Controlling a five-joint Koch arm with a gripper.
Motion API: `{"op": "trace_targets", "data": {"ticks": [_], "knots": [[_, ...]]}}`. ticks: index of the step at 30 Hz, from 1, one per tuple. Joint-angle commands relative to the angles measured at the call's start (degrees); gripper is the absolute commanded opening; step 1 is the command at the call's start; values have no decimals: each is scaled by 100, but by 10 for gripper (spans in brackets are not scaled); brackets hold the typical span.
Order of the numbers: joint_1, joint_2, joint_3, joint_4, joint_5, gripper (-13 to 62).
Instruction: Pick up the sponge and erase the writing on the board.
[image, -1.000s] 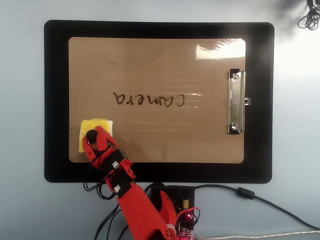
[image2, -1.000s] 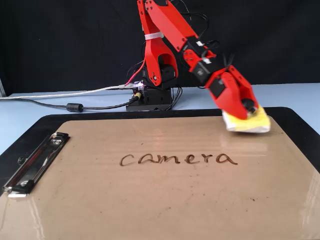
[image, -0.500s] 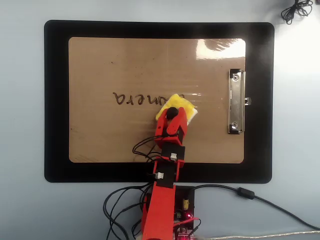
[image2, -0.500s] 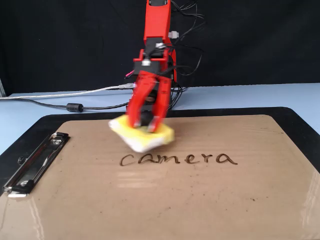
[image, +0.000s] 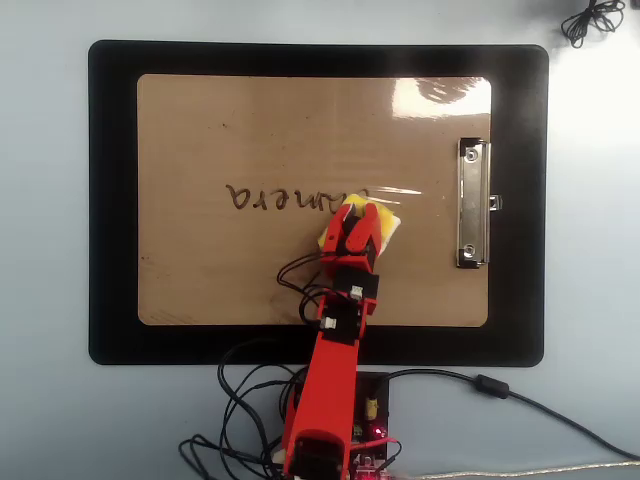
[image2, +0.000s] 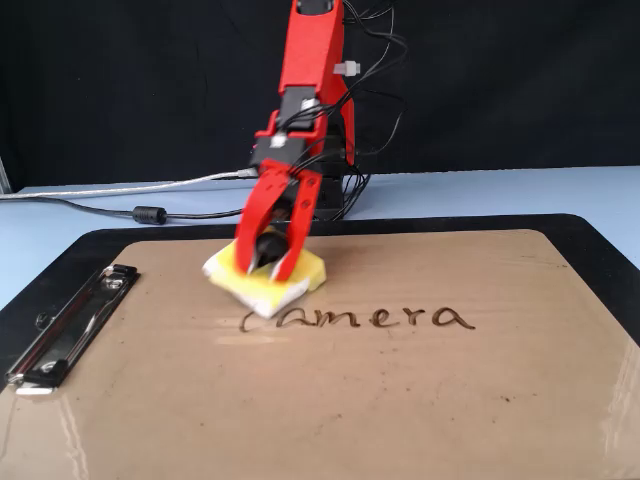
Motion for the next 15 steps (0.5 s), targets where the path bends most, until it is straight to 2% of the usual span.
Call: {"op": "trace_targets", "data": {"ticks": [1, 3, 7, 10, 12, 15], "knots": [[79, -422, -316, -281, -211, -80], [88, -343, -290, -255, -290, -80], [483, 949, 1002, -255, -316, -80], [554, 1380, 1441, -281, -325, -80], [536, 1134, 1301, -334, -369, -80], [510, -193, 70, -765, -519, -80]]}}
